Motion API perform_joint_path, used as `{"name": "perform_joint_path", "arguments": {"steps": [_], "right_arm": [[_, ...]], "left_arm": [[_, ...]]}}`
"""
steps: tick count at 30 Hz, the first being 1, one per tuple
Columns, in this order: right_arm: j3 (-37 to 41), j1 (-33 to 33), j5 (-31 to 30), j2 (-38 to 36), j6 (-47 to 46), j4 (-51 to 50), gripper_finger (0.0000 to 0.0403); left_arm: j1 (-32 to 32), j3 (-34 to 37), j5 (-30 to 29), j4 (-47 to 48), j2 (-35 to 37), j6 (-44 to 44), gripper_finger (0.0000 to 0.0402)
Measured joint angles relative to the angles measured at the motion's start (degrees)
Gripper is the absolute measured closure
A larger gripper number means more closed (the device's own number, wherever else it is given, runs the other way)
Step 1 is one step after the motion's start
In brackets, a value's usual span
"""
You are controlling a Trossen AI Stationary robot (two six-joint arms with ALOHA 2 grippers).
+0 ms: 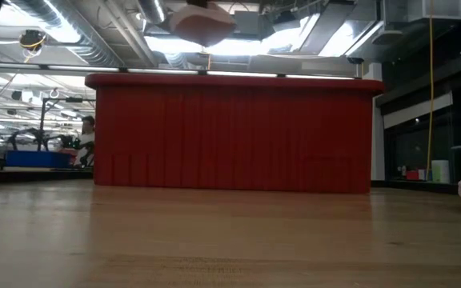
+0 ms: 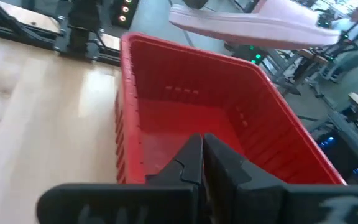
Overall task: Pick and place slides into bin
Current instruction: Put the left pink slide into the red bin
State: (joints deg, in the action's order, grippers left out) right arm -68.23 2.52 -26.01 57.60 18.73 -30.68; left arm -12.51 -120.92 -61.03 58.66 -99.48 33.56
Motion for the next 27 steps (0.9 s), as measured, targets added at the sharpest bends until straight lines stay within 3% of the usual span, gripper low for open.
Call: {"name": "perform_joint_path", "arguments": {"steps": [8,19,27], "right_arm": [[0.02,-4.39,0.03,0.32,0.14,-1.61,0.0385],[0.17,-8.72,0.17,1.33,-0.21,-1.86,0.0385],[0.20,-9.99,0.17,3.03,-0.52,-2.28,0.0385]], "left_arm": [[-6.74,0.04,2.33,-6.63,-3.07,8.49,0.0398],[-10.71,0.04,2.48,-6.12,-10.05,8.18,0.0398],[-11.66,0.07,7.34,-4.40,-12.39,1.51,0.0398]]}}
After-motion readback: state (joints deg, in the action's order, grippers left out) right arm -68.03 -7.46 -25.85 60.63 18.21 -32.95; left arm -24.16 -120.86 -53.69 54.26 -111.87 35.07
